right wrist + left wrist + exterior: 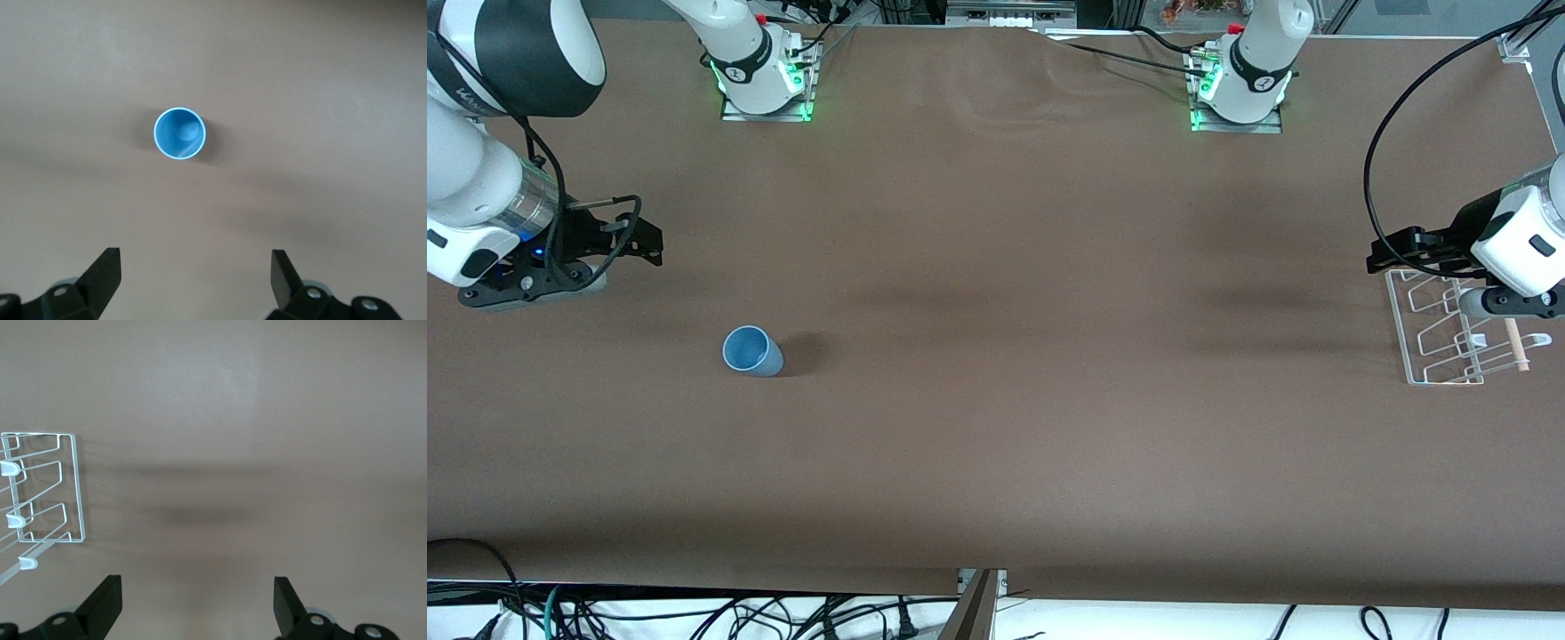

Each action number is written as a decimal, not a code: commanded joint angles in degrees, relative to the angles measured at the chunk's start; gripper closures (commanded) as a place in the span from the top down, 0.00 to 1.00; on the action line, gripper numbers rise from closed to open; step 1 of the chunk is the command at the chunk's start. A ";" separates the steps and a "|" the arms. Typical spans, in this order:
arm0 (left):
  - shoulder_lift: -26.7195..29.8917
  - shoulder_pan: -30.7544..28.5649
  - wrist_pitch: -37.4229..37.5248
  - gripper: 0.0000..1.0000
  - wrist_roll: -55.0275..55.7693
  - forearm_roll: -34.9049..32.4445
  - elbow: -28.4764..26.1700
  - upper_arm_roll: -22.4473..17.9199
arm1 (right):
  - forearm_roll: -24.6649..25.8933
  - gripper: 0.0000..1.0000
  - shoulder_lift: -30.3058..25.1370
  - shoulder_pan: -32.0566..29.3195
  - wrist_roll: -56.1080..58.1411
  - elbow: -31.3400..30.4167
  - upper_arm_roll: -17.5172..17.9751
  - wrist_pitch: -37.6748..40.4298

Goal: Transfer cup to left arm and place on rack

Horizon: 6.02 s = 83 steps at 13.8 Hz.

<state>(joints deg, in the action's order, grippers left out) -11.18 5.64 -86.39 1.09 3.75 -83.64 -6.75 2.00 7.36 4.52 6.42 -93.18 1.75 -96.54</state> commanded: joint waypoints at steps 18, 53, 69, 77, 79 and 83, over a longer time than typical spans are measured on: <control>-0.95 -0.19 0.88 1.00 0.41 0.74 1.90 -0.02 | -1.82 0.99 19.34 -0.57 1.81 3.53 -0.43 -11.90; -1.73 -0.11 0.44 1.00 -0.81 1.78 1.99 0.15 | -35.23 0.00 30.00 15.14 -71.59 28.66 16.10 -18.47; -12.10 -4.24 -11.95 1.00 -57.12 39.04 1.81 7.79 | -35.49 0.00 29.64 21.76 -82.36 31.57 16.18 -22.81; -14.22 -3.71 -18.99 1.00 -76.32 40.02 1.46 19.30 | -35.49 0.00 29.64 21.84 -82.27 31.57 16.36 -22.64; -12.65 -3.71 -18.90 1.00 -76.23 38.54 1.72 22.03 | -35.49 0.00 29.64 21.76 -82.19 31.57 16.36 -22.37; -11.23 -4.15 -17.05 1.00 -77.11 35.54 1.37 24.85 | -35.49 0.00 29.64 21.76 -81.92 31.57 16.18 -22.29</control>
<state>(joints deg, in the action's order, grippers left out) -23.35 2.20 -104.52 -74.46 40.42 -82.02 17.09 -32.78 36.45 25.82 -75.05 -63.25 17.97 -119.03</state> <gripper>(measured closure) 0.000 0.956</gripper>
